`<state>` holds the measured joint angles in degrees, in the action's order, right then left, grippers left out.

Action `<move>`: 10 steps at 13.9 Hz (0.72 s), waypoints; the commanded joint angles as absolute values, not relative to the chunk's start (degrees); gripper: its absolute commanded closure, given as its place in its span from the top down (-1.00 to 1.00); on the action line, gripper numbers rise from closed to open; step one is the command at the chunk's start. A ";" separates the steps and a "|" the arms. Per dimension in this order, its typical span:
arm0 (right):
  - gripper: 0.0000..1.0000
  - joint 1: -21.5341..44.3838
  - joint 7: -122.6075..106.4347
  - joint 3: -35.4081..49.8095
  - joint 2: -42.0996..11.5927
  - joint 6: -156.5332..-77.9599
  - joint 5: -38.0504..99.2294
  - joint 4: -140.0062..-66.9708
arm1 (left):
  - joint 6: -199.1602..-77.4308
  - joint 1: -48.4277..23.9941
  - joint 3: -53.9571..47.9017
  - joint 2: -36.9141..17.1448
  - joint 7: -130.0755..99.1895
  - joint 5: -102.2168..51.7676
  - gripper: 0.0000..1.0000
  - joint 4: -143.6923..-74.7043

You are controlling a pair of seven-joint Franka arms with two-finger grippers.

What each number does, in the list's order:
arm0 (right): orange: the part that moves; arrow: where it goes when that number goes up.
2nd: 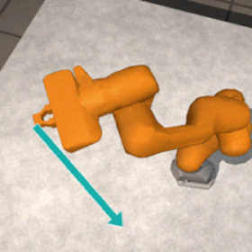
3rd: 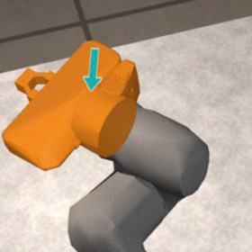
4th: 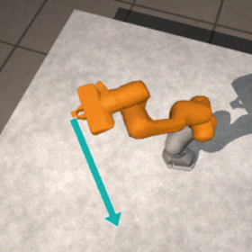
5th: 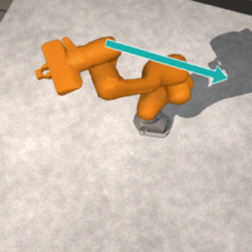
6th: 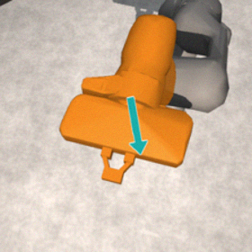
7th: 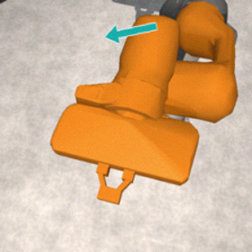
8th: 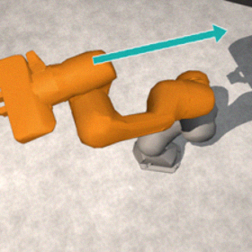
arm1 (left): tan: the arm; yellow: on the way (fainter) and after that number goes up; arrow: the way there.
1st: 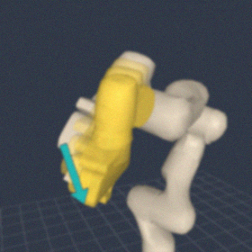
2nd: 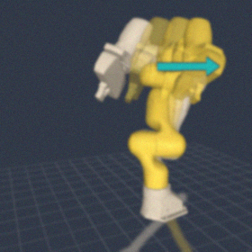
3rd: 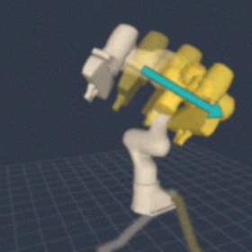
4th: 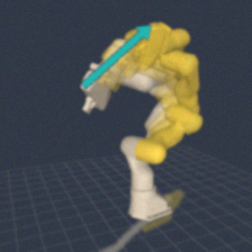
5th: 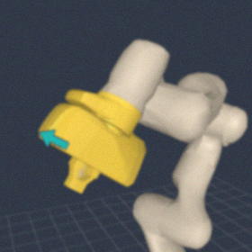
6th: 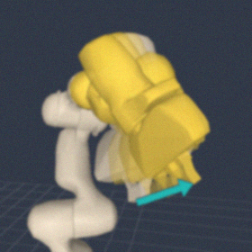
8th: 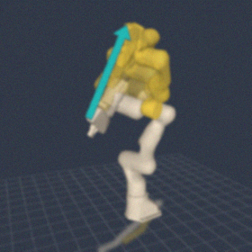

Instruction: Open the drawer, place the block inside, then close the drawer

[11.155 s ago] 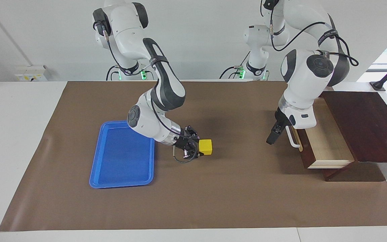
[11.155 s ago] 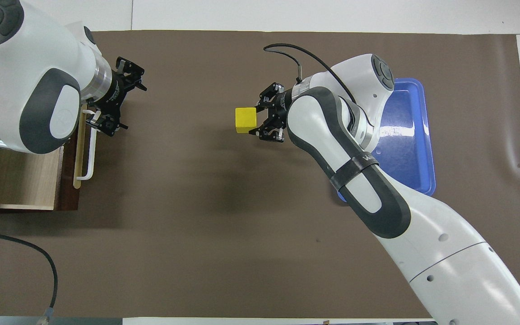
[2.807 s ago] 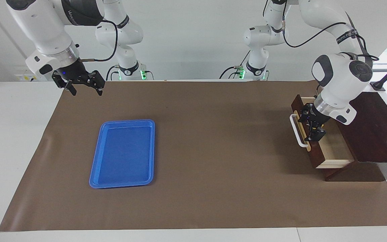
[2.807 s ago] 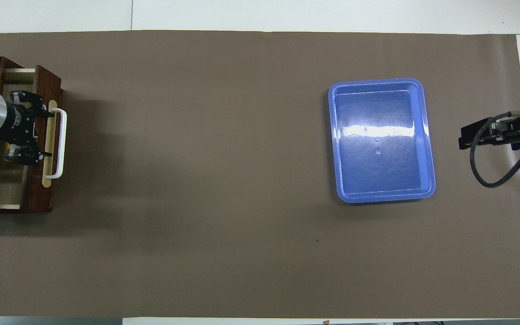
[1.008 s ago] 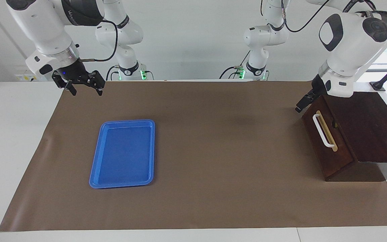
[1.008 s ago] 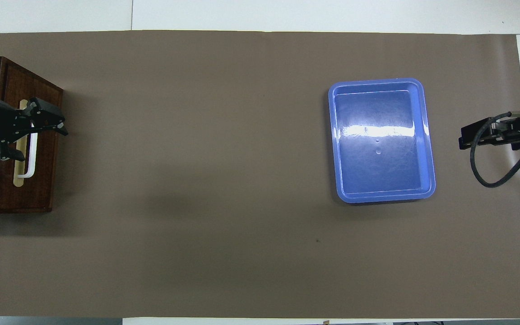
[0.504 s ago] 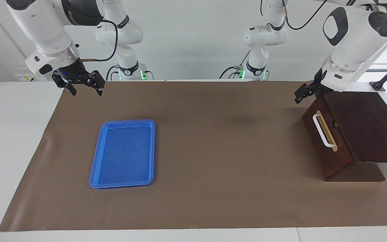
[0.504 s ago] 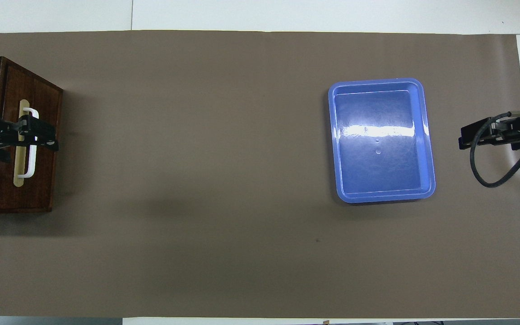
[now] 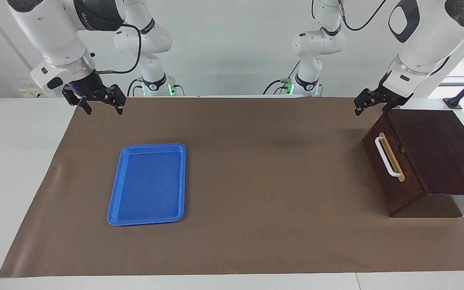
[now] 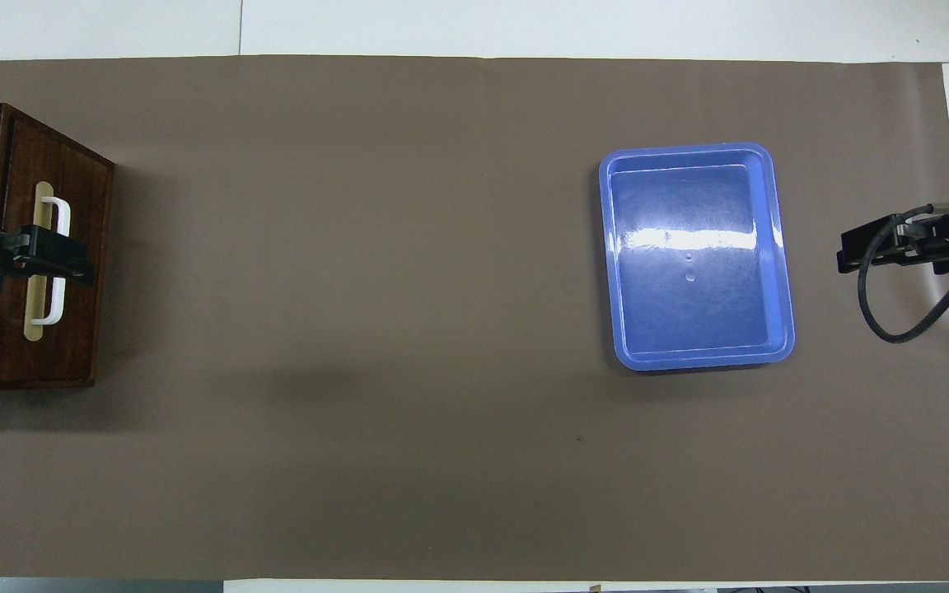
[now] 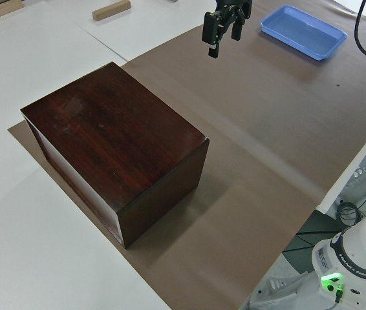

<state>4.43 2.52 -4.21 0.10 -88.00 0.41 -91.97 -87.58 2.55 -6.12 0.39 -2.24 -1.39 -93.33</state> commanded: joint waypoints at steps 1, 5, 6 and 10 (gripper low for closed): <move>1.00 3.78 1.85 -3.60 1.49 -88.42 -0.09 -93.60 | -86.66 0.79 -5.80 1.67 -1.23 -0.27 1.00 -93.95; 1.00 3.78 1.85 -3.60 1.49 -88.51 -0.09 -93.60 | -86.40 0.35 -5.71 3.68 -1.14 -0.35 1.00 -94.12; 1.00 3.78 1.85 -3.60 1.49 -88.42 -0.09 -93.60 | -86.92 0.18 -5.71 3.87 -1.14 -0.26 1.00 -95.17; 1.00 3.78 1.85 -3.60 1.49 -88.50 -0.09 -93.60 | -88.59 0.26 -5.10 3.43 -1.23 -0.44 1.00 -94.31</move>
<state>4.43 2.52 -4.21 0.11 -88.00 0.41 -91.97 -87.26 0.92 -5.97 2.50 -1.96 -1.24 -93.42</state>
